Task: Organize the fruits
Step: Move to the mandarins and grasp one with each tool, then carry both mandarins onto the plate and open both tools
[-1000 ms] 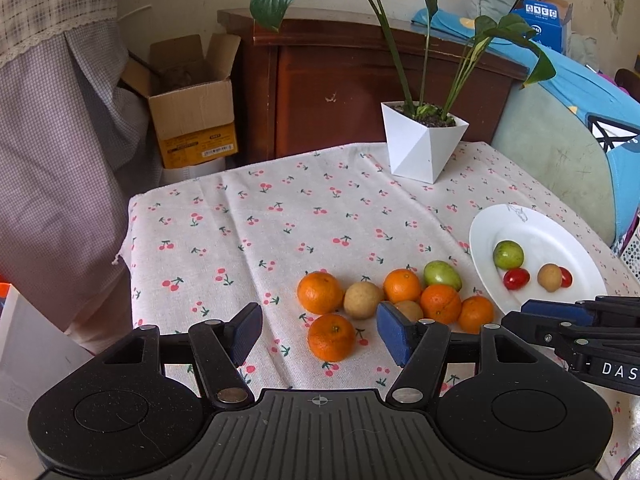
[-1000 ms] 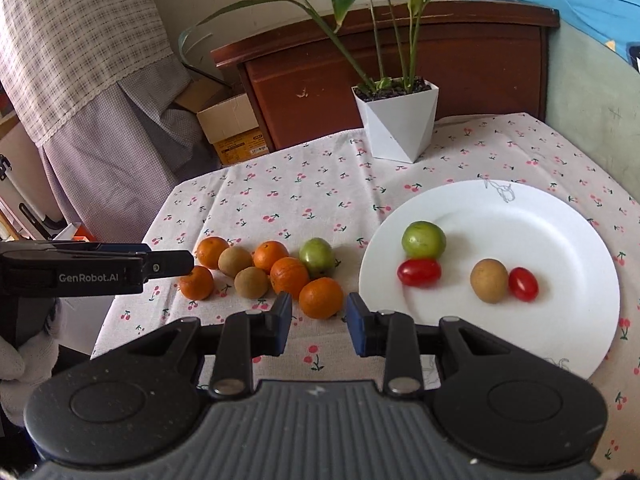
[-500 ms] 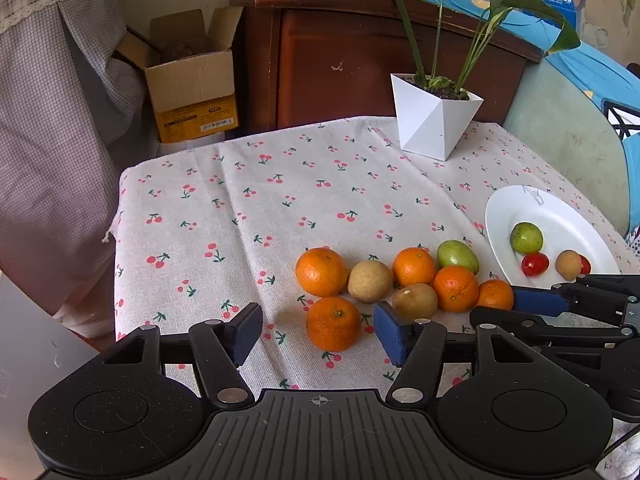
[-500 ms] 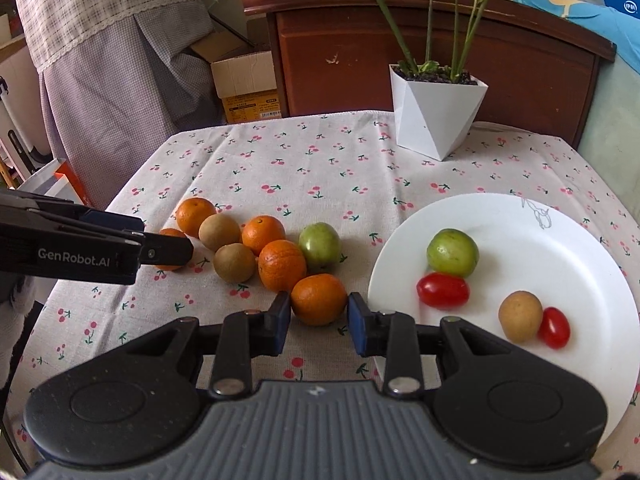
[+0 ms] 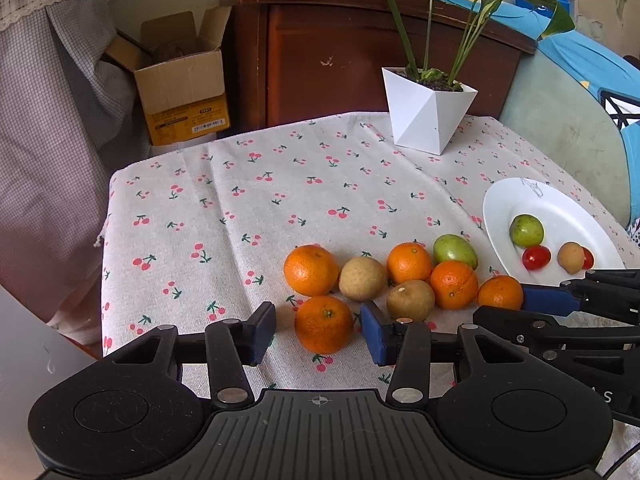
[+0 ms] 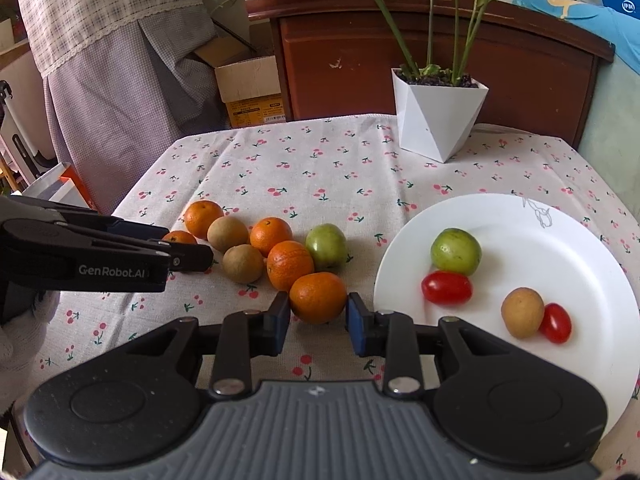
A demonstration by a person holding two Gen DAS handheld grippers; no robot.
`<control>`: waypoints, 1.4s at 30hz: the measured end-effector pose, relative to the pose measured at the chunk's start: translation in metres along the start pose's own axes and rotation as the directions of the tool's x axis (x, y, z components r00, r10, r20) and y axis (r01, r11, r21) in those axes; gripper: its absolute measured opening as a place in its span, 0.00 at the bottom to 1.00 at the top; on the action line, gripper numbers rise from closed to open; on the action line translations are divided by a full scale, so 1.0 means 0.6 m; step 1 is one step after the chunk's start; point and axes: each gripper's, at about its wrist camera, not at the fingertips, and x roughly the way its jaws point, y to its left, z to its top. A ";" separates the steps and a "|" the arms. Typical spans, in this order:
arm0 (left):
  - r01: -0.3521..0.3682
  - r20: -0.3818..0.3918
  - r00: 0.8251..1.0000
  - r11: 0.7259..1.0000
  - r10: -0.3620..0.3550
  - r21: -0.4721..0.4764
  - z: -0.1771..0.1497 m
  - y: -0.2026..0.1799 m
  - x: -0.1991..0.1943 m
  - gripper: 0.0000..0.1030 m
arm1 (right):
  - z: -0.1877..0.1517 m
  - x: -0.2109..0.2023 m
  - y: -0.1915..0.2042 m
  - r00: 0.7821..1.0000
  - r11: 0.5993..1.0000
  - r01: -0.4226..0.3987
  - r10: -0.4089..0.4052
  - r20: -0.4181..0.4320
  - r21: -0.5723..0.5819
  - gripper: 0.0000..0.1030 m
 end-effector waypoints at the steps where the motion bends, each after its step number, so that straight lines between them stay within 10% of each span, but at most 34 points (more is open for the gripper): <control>1: 0.004 0.001 1.000 1.000 -0.004 0.005 -0.001 -0.002 0.000 0.35 | 0.000 -0.001 0.000 1.000 1.000 -0.003 0.003 0.002 0.004 0.30; 27: 0.075 0.104 0.992 0.997 -0.073 -0.019 0.018 -0.052 -0.040 0.27 | 0.003 -0.044 -0.036 0.997 0.977 -0.028 0.011 0.078 0.212 0.30; 42: 0.188 0.151 0.969 0.980 -0.196 0.061 0.042 -0.155 -0.046 0.27 | 0.015 -0.120 -0.139 0.972 0.908 0.082 -0.163 0.167 0.411 0.30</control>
